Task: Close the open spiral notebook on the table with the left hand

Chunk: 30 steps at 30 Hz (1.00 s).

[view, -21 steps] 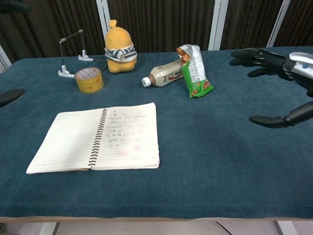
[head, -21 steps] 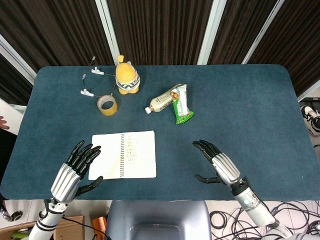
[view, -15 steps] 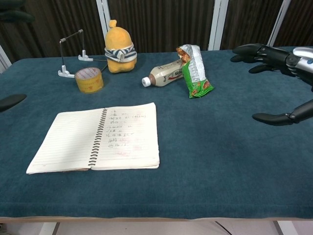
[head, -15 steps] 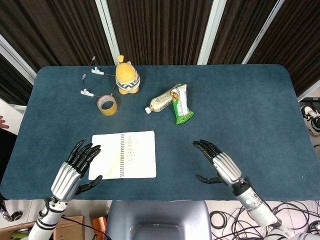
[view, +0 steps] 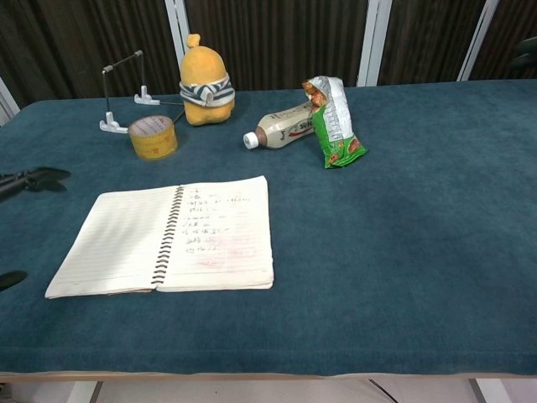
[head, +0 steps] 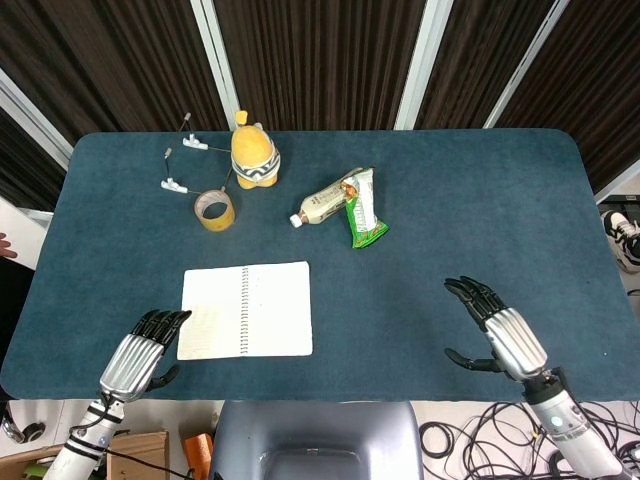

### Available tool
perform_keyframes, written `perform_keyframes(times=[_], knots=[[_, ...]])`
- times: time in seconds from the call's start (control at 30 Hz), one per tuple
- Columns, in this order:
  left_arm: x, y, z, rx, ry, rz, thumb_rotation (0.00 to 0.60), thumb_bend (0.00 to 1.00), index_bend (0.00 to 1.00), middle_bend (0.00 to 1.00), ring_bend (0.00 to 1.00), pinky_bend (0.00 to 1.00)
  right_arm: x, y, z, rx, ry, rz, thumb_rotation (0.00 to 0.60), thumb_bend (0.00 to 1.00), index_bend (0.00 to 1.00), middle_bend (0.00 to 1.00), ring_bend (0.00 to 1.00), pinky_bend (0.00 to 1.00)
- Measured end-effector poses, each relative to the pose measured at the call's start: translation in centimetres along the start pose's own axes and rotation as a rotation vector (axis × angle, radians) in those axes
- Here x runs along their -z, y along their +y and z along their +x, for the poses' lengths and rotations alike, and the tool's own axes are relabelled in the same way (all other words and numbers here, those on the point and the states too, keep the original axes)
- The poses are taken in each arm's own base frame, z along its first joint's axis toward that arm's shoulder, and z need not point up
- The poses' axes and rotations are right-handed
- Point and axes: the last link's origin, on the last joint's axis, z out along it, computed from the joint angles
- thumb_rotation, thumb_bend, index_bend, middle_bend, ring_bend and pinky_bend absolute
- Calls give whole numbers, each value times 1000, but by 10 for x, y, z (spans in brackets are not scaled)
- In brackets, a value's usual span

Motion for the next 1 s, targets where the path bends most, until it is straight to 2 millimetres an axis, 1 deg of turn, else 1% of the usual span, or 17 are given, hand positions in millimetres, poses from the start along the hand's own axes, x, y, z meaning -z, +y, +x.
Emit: perform_keyframes(times=[0.1, 0.23, 0.43, 0.63, 1.0], knots=[[-3, 1, -10, -25, -39, 26, 600, 327, 94, 157, 138, 150, 1, -1, 3, 1, 14, -1, 600, 163, 0, 76, 29, 119], [-14, 4, -24, -65, -80, 53, 600, 327, 123, 158, 137, 143, 0, -1, 2, 4, 9, -2, 600, 162, 0, 76, 29, 119], [-28, 9, -39, -70, -127, 87, 600, 311, 151, 164, 142, 140, -1, 1, -1, 3, 6, -15, 600, 162, 0, 76, 29, 119], [-37, 13, -43, -53, -132, 88, 600, 294, 154, 167, 144, 137, 0, 3, -2, 0, 10, -24, 600, 162, 0, 76, 29, 119], [-46, 18, -50, -33, -169, 75, 600, 294, 154, 167, 141, 126, 4, 6, -1, -5, 20, -38, 600, 162, 0, 75, 29, 119]])
